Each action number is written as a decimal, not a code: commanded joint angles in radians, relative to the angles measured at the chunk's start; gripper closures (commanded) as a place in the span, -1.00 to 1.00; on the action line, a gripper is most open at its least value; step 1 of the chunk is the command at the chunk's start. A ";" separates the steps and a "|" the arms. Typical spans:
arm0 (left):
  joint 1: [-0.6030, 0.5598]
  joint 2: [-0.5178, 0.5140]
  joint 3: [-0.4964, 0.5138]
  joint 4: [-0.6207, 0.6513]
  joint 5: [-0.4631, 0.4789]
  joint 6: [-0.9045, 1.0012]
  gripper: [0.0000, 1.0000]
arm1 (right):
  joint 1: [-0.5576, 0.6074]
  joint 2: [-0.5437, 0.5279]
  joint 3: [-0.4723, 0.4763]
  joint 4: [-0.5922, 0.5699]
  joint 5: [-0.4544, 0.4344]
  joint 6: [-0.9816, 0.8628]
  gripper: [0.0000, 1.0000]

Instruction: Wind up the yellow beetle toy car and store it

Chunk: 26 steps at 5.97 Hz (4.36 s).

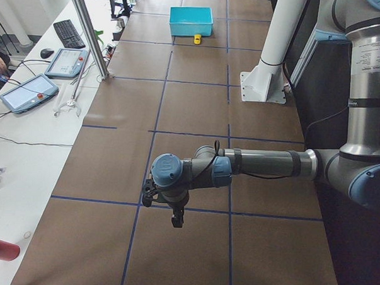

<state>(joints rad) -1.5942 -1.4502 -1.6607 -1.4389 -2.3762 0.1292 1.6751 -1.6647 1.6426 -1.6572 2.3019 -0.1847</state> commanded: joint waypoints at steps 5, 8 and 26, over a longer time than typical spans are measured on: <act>0.002 -0.013 -0.030 -0.052 0.000 -0.014 -1.00 | -0.058 0.016 0.092 0.126 0.077 -0.018 -1.00; 0.003 -0.001 -0.007 -0.055 -0.005 -0.002 -1.00 | -0.170 0.019 0.195 0.145 0.093 -0.019 -1.00; 0.005 -0.013 -0.007 -0.103 0.037 0.000 -1.00 | -0.916 0.111 0.183 0.432 -0.291 -0.411 -1.00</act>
<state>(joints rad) -1.5892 -1.4606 -1.6626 -1.5406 -2.3393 0.1288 0.7687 -1.5472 1.8346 -1.2273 2.0270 -0.5928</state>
